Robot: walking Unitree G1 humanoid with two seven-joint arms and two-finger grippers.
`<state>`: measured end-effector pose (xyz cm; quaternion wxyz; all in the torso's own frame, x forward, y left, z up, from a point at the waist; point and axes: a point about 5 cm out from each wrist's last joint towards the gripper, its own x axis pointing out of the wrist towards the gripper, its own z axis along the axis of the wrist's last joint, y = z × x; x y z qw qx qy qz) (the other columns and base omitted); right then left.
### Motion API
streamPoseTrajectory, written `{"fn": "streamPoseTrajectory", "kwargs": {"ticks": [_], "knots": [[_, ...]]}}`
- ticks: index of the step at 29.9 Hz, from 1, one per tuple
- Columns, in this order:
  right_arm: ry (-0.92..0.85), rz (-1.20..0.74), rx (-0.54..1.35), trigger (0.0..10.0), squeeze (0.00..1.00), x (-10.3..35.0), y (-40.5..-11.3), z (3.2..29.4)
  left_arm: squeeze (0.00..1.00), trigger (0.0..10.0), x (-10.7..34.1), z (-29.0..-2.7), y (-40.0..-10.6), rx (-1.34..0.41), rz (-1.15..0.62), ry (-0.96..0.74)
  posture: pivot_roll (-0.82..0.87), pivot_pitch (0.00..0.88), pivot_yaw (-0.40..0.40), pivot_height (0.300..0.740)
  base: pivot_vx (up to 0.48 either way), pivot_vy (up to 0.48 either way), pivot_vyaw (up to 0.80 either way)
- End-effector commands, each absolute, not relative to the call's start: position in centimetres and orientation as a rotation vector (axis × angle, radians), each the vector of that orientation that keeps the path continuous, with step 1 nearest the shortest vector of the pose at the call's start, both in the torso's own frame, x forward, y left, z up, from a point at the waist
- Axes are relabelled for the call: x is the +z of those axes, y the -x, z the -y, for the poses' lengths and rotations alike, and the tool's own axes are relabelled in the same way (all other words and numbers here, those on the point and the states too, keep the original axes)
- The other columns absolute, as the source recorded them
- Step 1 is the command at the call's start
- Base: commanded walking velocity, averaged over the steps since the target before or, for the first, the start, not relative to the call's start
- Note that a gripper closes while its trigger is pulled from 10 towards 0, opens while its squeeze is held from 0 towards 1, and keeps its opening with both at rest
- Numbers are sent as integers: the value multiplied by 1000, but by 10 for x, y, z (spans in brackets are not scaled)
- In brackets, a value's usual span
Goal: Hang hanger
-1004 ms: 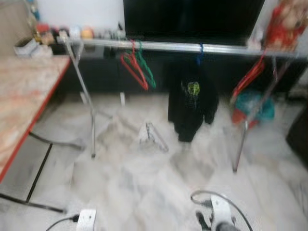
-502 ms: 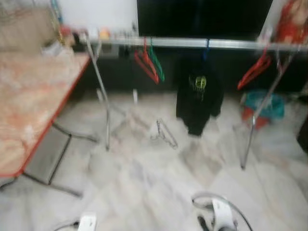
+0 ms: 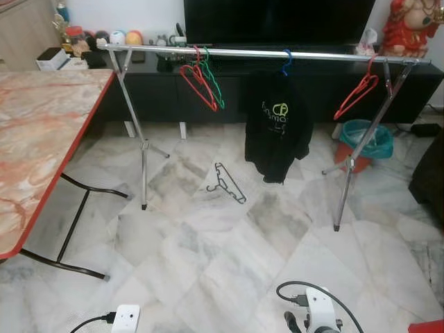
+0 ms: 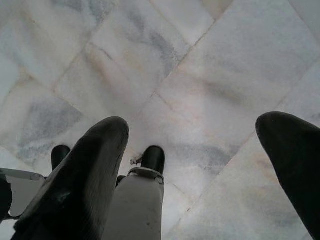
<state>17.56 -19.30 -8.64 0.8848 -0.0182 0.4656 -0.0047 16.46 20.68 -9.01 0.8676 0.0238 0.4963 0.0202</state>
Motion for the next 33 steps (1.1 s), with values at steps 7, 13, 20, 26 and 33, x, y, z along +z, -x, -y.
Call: {"fn": "streamPoseTrajectory", "kwargs": {"ticks": [7, 13, 20, 26, 33], "knots": [[37, -961, -20, 10000, 0, -85, -178, 195, 0, 10000, -92, -207, -161, 42, -1052, -43, -24, 0, -12, 736, 0, 0, -313], [44, -965, -11, 10000, 0, -85, -178, 195, 0, 10000, -92, -207, -161, 48, -1054, -38, -22, 0, -13, 736, 0, 0, -771], [44, -966, -9, 10000, 0, -85, -179, 194, 0, 10000, -92, -207, -161, 52, -1054, -35, -23, 0, -11, 736, 0, 0, -769], [43, -968, -9, 10000, 0, -85, -178, 194, 0, 10000, -92, -208, -161, 46, -1059, -50, -24, 0, -10, 736, 116, 0, -769], [45, -970, -6, 10000, 0, -85, -178, 194, 0, 10000, -92, -208, -160, 41, -1061, -47, -22, 0, -11, 736, 162, 0, -769]]}}
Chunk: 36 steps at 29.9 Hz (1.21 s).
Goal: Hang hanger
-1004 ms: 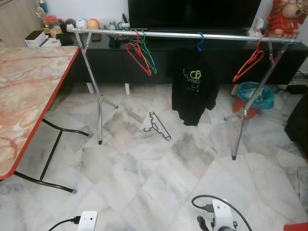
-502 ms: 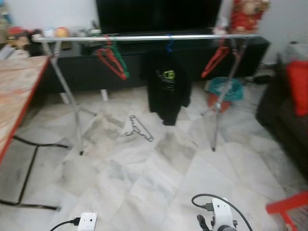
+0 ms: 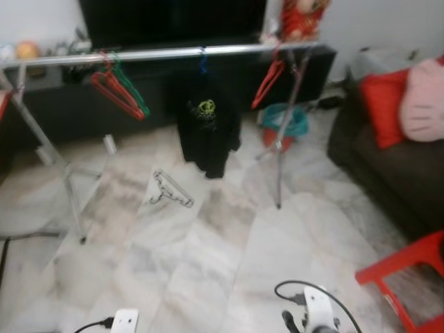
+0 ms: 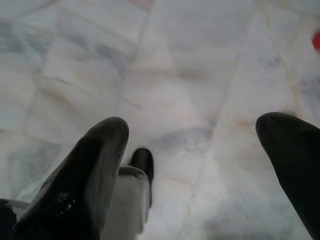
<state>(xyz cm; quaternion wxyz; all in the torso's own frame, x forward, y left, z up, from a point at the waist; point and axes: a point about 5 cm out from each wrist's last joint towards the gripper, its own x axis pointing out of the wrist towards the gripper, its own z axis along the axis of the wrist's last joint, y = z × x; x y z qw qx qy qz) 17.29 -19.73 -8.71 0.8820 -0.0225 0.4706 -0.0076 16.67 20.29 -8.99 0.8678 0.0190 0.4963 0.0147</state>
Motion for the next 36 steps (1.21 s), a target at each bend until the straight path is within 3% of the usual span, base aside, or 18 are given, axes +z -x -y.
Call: {"fn": "streamPoseTrajectory", "kwargs": {"ticks": [1, 24, 36], "knots": [[45, -970, -7, 10000, 0, -85, -178, 194, 0, 10000, -92, -207, -160, 42, -1061, -46, -22, 0, -11, 736, 0, 0, -769], [47, -970, -7, 10000, 0, -85, -178, 194, 0, 10000, -92, -207, -161, 39, -1054, -41, -23, 0, -11, 736, 0, 0, -769], [43, -968, -11, 10000, 0, -85, -179, 194, 0, 10000, -91, -208, -161, 48, -1056, -54, -22, 0, -9, 736, 258, 0, -769]]}}
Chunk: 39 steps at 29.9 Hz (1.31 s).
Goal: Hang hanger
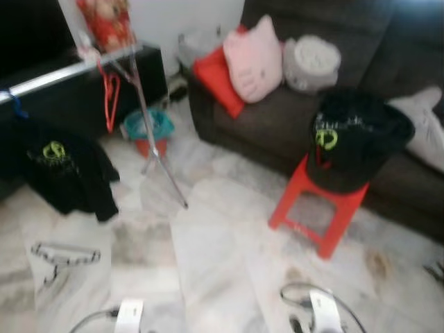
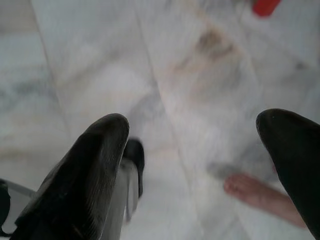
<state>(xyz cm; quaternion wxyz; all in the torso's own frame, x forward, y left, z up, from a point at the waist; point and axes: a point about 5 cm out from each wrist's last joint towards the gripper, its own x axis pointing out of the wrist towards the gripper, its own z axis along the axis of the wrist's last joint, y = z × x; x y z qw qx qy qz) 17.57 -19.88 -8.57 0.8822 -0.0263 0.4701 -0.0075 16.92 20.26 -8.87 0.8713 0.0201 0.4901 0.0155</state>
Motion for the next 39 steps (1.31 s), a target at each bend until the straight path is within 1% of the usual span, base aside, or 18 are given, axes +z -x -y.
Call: {"fn": "streamPoseTrajectory", "kwargs": {"ticks": [1, 11, 39], "knots": [[43, -968, -11, 10000, 0, -85, -179, 194, 0, 10000, -91, -208, -161, 48, -1056, -54, -22, 0, -9, 736, 266, 0, -769], [38, -960, -18, 10000, 0, -84, -180, 193, 0, 10000, -91, -209, -162, 52, -1052, -51, -27, 0, -1, 736, 336, 0, -738], [21, -944, -36, 10000, 0, -84, -182, 190, 0, 10000, -90, -212, -163, 52, -1050, -61, -34, 0, 10, 736, 339, 0, 0]]}}
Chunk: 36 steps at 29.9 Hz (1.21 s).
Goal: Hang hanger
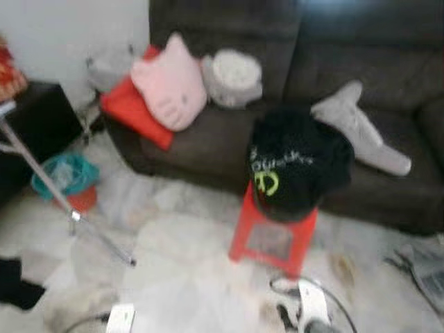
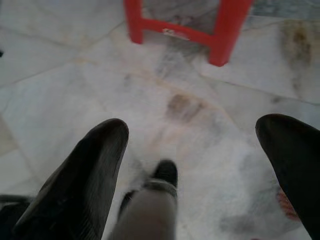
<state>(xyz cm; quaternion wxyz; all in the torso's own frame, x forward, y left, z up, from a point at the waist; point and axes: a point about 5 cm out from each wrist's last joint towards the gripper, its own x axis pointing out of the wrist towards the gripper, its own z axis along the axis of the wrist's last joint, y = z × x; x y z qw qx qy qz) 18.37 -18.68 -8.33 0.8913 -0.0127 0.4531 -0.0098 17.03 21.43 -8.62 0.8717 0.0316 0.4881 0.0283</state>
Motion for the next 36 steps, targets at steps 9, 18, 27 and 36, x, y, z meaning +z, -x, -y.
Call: {"fn": "streamPoseTrajectory", "kwargs": {"ticks": [9, 18, 27, 36], "knots": [[24, -946, -37, 10000, 0, -84, -181, 190, 0, 10000, -90, -211, -163, 47, -1052, -65, -33, 0, 8, 736, 340, 0, 0], [37, -943, -45, 10000, 0, -84, -181, 191, 0, 10000, -90, -211, -163, 40, -1046, -73, -38, 0, 7, 736, 74, 0, 0], [142, -885, -11, 10000, 0, -81, -184, 193, 0, 10000, -91, -211, -161, 38, -1050, -78, -66, 0, -8, 736, 0, 0, 0], [234, -784, -35, 10000, 0, -75, -188, 195, 0, 10000, -92, -211, -159, 34, -1055, -89, -97, 0, -15, 736, 0, 0, 0]]}}
